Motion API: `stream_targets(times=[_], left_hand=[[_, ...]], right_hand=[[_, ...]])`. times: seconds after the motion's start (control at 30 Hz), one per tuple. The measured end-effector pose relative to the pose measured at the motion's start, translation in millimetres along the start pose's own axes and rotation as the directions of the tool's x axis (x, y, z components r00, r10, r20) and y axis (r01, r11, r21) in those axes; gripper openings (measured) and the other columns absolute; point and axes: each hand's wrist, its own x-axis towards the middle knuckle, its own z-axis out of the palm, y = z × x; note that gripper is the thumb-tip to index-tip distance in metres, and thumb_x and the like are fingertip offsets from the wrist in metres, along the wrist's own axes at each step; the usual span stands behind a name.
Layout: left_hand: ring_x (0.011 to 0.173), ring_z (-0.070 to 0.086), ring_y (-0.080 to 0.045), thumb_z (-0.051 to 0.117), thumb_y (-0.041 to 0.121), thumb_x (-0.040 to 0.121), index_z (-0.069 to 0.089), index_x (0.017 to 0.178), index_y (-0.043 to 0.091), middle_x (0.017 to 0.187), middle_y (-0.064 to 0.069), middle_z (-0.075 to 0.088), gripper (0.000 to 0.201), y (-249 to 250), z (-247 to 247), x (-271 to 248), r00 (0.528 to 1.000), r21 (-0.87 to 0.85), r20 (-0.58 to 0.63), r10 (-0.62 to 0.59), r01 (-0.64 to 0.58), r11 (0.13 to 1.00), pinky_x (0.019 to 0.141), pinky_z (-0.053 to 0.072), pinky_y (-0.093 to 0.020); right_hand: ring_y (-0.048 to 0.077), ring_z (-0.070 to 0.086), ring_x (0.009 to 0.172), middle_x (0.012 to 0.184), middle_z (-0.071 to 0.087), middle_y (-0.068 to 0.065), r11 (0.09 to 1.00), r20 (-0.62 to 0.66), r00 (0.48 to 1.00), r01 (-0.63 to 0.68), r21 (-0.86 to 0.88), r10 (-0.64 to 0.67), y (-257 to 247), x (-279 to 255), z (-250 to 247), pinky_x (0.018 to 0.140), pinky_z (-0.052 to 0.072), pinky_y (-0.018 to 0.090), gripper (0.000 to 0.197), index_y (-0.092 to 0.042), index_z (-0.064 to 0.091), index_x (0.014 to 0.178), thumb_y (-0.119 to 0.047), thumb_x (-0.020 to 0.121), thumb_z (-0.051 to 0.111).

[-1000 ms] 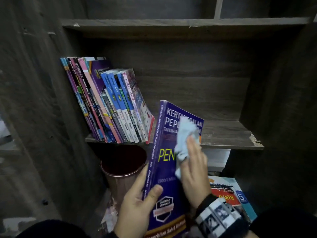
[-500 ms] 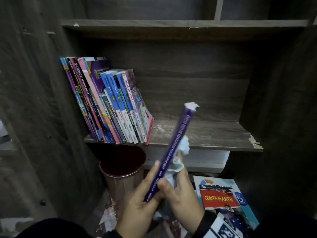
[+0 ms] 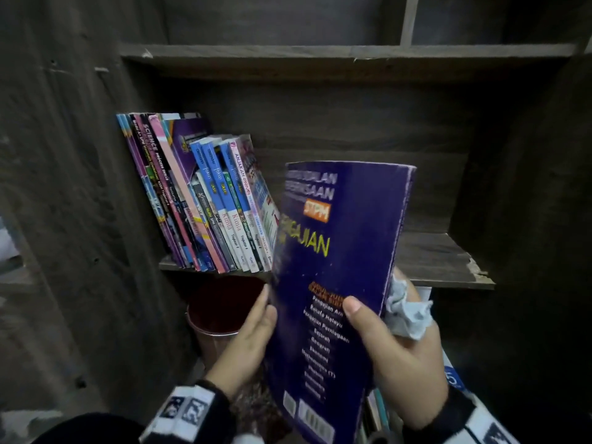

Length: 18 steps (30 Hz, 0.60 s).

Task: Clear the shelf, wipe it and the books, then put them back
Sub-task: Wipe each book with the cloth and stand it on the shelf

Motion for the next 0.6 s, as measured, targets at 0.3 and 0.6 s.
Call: stream_targets(times=[0.3,0.6], left_hand=[[0.080,0.070,-0.035,0.098,0.022,0.025,0.072,0.094,0.004,0.101,-0.027,0.069,0.075,6.0,-25.6,-5.8,0.990,-0.499,0.048,-0.130,0.137,0.856,0.066,0.059,-0.042],[0.082,0.069,-0.024,0.093,0.039,0.047,0.071,0.102,0.016,0.102,-0.014,0.072,0.064,15.2,-5.4,-23.5,0.999,-0.459,-0.045,-0.026,0.003,0.888,0.064,0.057,-0.033]], right_hand=[[0.009,0.069,0.092,0.099,0.074,-0.006,0.993,-0.063,0.997,-0.052,-0.110,0.045,18.3,21.4,-42.6,0.080,0.053,0.020,0.037,-0.023,0.065,0.104,0.007,0.082,0.063],[0.002,0.059,0.109,0.126,0.058,-0.009,0.889,-0.448,0.891,-0.267,-0.371,0.080,65.4,31.8,-57.6,0.100,0.048,0.036,0.074,-0.056,0.042,0.127,-0.023,0.073,0.081]])
